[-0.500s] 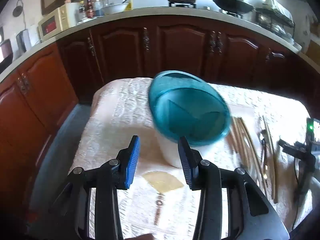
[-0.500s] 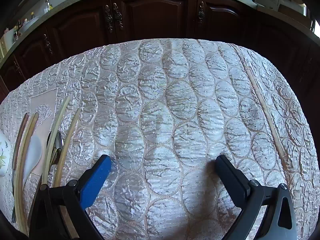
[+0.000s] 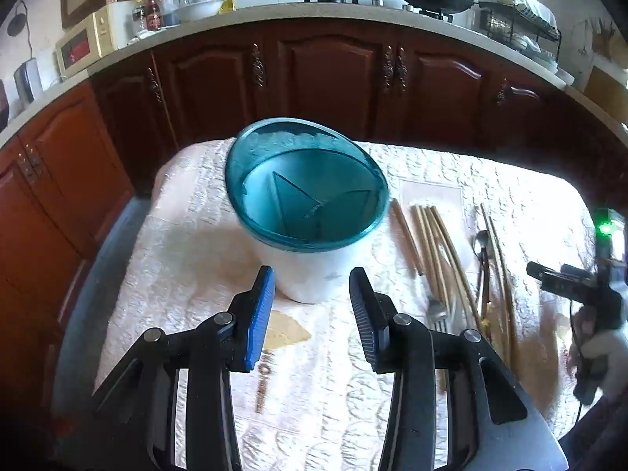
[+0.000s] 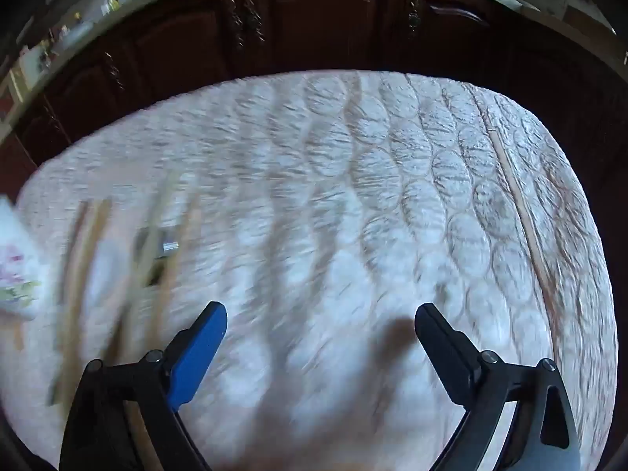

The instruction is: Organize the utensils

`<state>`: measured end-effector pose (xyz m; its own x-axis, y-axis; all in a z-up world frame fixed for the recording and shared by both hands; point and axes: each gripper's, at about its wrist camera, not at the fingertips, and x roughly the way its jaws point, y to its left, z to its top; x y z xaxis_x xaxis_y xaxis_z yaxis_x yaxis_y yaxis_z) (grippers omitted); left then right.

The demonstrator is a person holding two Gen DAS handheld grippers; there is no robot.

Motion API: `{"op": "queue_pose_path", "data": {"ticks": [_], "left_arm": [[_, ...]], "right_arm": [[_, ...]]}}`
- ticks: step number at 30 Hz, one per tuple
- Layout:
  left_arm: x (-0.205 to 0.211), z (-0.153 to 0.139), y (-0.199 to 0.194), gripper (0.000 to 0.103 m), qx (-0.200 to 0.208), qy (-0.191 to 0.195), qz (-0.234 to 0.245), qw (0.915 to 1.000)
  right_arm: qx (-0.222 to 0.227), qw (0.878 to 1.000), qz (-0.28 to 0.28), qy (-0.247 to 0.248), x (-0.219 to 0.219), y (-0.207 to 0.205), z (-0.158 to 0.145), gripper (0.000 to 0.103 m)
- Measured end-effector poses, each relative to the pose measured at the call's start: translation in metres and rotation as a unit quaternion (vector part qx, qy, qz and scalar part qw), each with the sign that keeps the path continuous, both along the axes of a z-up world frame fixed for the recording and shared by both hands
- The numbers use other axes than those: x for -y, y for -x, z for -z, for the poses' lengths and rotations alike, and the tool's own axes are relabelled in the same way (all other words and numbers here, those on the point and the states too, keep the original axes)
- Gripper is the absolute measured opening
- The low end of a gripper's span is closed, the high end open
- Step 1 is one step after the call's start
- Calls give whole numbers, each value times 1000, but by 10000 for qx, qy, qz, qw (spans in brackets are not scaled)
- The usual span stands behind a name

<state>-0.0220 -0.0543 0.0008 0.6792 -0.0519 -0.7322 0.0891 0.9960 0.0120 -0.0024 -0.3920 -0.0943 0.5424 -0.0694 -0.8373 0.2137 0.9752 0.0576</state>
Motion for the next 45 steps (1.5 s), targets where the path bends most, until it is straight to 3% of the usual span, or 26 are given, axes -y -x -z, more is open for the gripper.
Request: {"op": "queue_pose_path", "data": {"ticks": [8,13,19,45], "left_arm": [[20,-12,1,39,78,202,89,9997],[21,-23,7,39,259,244,168,9992],[20,-35,13,39,407,250,184,9987],[17,-40,18,39,458,268,170,9984]], "right_arm": [[630,9978,-146,126,-53,69,-76,96],[1020,9926,-284,590,-86,74,-105,96],[1215,9904,-410,524,-104,77,-130,96],[1259,9894,-318,657,-106,79,-139,96]]}}
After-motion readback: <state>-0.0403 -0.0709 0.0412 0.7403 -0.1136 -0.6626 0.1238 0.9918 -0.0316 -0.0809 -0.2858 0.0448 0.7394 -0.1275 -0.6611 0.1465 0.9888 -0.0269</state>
